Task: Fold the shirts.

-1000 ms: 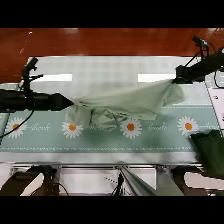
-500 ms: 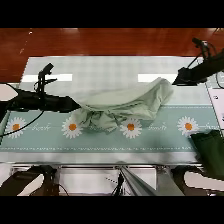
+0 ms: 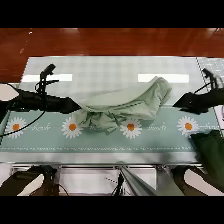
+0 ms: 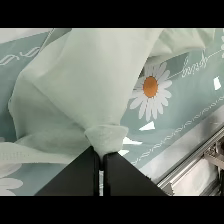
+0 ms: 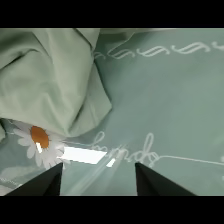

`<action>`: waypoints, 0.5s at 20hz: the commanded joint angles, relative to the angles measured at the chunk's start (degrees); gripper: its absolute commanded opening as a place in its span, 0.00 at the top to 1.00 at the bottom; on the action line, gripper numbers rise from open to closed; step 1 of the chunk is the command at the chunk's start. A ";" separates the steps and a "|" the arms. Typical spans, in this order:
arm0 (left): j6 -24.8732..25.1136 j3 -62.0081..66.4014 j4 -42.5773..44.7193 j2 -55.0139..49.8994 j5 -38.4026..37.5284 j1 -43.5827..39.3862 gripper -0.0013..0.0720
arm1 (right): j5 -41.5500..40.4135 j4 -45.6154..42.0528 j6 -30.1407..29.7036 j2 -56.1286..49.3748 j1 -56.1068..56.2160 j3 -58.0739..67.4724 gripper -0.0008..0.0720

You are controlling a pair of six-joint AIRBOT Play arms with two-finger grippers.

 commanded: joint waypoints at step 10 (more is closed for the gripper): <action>0.39 0.00 0.02 -0.07 -0.70 -0.02 0.94 | -38.07 17.16 4.42 -8.44 22.45 -16.68 0.19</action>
